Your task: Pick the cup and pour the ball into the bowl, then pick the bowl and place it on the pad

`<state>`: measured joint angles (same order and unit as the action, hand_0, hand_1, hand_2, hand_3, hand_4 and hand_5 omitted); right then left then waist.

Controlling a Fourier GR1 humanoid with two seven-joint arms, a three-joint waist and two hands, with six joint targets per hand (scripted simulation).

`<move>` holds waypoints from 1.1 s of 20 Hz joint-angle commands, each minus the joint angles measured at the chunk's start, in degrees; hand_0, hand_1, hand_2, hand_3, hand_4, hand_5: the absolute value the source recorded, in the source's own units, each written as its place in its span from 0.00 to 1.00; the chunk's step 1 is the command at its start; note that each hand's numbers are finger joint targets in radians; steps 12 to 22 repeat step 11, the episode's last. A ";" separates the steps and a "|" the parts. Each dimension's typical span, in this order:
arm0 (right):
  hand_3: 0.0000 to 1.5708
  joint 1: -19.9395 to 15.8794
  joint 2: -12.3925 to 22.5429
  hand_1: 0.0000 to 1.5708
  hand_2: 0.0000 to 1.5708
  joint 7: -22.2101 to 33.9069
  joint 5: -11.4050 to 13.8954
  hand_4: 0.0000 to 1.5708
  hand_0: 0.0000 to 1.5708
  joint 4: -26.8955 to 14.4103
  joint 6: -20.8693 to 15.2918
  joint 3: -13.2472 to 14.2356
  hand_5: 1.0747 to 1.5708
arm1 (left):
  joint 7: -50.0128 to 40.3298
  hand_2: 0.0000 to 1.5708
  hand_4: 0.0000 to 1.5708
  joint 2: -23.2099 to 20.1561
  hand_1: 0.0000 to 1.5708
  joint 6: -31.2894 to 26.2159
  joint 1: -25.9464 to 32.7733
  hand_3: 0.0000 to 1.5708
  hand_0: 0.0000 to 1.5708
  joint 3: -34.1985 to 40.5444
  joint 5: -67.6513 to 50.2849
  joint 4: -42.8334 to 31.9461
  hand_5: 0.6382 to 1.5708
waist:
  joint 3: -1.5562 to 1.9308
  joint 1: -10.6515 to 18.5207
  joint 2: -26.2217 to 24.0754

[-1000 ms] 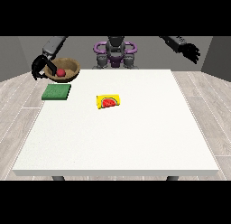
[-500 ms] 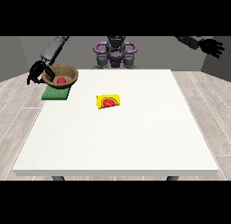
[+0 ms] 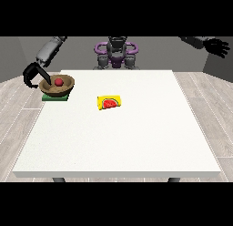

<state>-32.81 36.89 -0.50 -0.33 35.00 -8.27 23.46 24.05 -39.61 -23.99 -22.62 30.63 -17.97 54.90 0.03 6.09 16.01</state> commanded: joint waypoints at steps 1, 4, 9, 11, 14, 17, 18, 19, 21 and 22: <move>0.28 -1.66 -1.38 0.00 0.23 2.36 1.05 0.00 0.00 -0.97 0.08 -2.04 0.68 | 0.73 0.00 0.75 1.25 0.00 1.72 0.25 0.00 0.00 -1.63 1.84 -0.29 0.98 | -0.02 -0.31 -1.80; 0.08 -2.68 1.22 0.00 0.00 1.70 0.03 0.00 0.00 -4.28 2.21 -0.32 0.59 | -3.96 0.00 0.69 6.13 0.00 4.26 0.78 0.00 0.00 -5.81 2.41 7.49 1.00 | 0.07 0.22 -4.45; 0.06 -4.24 -0.53 0.00 0.00 8.32 2.33 0.17 0.00 -2.00 3.80 -4.59 0.61 | -14.62 0.00 0.57 13.38 0.00 9.18 0.75 0.00 0.00 -12.73 4.53 10.64 0.99 | 0.00 -0.74 -17.80; 0.00 -4.32 -6.12 0.00 0.00 7.97 1.28 0.30 0.00 1.85 5.75 -6.42 0.72 | -13.24 0.00 0.57 14.15 0.00 9.33 4.77 0.00 0.00 -12.21 5.56 6.57 0.99 | -0.12 -3.50 -24.66; 0.00 -4.32 -6.12 0.00 0.00 7.97 1.28 0.30 0.00 1.85 5.75 -6.42 0.72 | -13.24 0.00 0.57 14.15 0.00 9.33 4.77 0.00 0.00 -12.21 5.56 6.57 0.99 | -0.12 -3.50 -24.66; 0.00 -4.32 -6.12 0.00 0.00 7.97 1.28 0.30 0.00 1.85 5.75 -6.42 0.72 | -13.24 0.00 0.57 14.15 0.00 9.33 4.77 0.00 0.00 -12.21 5.56 6.57 0.99 | -0.12 -3.50 -24.66; 0.00 -4.32 -6.12 0.00 0.00 7.97 1.28 0.30 0.00 1.85 5.75 -6.42 0.72 | -13.24 0.00 0.57 14.15 0.00 9.33 4.77 0.00 0.00 -12.21 5.56 6.57 0.99 | -0.12 -3.50 -24.66; 0.00 -4.32 -6.12 0.00 0.00 7.97 1.28 0.30 0.00 1.85 5.75 -6.42 0.72 | -13.24 0.00 0.57 14.15 0.00 9.33 4.77 0.00 0.00 -12.21 5.56 6.57 0.99 | -0.12 -3.50 -24.66; 0.00 -4.32 -6.12 0.00 0.00 7.97 1.28 0.30 0.00 1.85 5.75 -6.42 0.72 | -13.24 0.00 0.57 14.15 0.00 9.33 4.77 0.00 0.00 -12.21 5.56 6.57 0.99 | -0.12 -3.50 -24.66; 0.00 -4.32 -6.12 0.00 0.00 7.97 1.28 0.30 0.00 1.85 5.75 -6.42 0.72 | -13.24 0.00 0.57 14.15 0.00 9.33 4.77 0.00 0.00 -12.21 5.56 6.57 0.99 | -0.12 -3.50 -24.66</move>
